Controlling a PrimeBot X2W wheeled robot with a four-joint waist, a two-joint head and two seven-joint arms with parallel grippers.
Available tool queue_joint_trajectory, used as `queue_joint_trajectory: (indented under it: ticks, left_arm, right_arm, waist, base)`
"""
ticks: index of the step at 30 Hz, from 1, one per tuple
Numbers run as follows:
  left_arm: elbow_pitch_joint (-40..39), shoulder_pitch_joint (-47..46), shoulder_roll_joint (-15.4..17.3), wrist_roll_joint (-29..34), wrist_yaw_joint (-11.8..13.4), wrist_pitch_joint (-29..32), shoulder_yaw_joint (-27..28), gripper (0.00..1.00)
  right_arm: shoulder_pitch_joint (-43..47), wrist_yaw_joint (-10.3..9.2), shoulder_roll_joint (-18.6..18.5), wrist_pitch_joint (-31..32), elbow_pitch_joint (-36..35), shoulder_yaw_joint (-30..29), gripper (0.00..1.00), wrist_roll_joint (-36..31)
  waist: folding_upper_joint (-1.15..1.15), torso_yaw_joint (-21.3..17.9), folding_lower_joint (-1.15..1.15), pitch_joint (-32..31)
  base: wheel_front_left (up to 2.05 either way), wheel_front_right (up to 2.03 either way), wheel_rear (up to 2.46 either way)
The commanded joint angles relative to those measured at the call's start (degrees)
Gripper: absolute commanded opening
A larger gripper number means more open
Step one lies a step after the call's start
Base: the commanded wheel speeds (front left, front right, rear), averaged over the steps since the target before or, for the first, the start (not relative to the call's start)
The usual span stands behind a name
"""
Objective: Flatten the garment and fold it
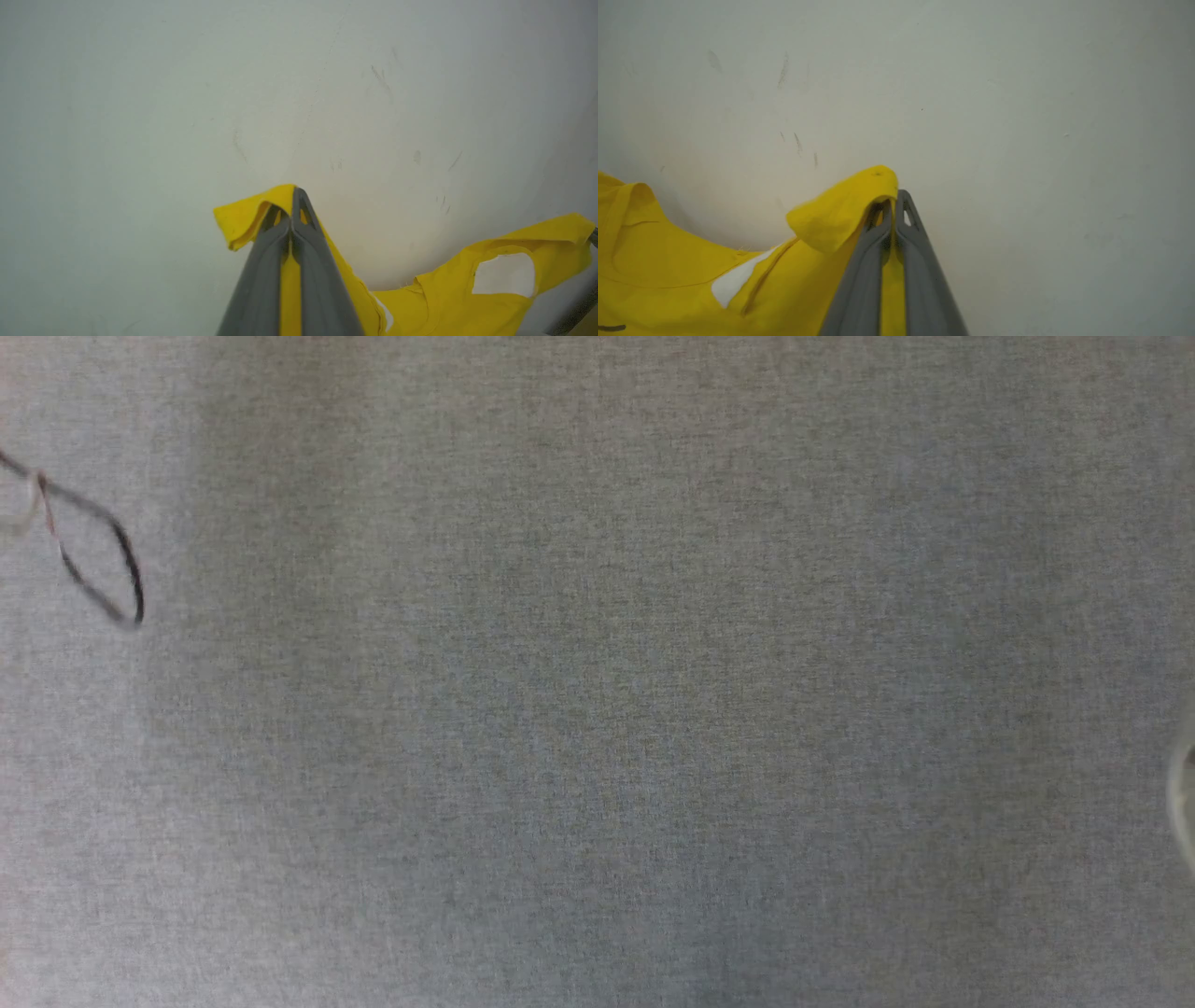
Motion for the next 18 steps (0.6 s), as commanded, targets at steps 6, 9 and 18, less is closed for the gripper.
queue_joint_trajectory:
  ticks: [6,9,18]
  left_arm:
    - [-6.63,14.2,2.47,-2.04,1.25,-0.88,0.41,0.0]
    - [-10.86,22.01,3.28,-2.64,3.14,-0.77,0.14,0.0]
    - [-21.92,44.15,4.09,-5.8,8.41,0.5,-1.84,0.0]
  right_arm:
    - [17.25,-0.05,-1.39,6.15,-14.03,0.84,0.0,10.32]
    - [27.17,-0.05,-1.57,9.46,-21.62,-0.55,0.0,13.98]
    - [53.14,-0.05,1.24,16.43,-37.04,-5.0,0.0,20.09]
  waist:
    - [-0.01,-0.21,0.01,-3.83]
    - [-0.01,-0.26,0.01,-6.49]
    - [-0.01,-0.39,0.01,-14.21]
  base:
    - [0.0,0.0,0.0]
    - [0.0,0.0,0.0]
    - [0.0,0.0,0.0]
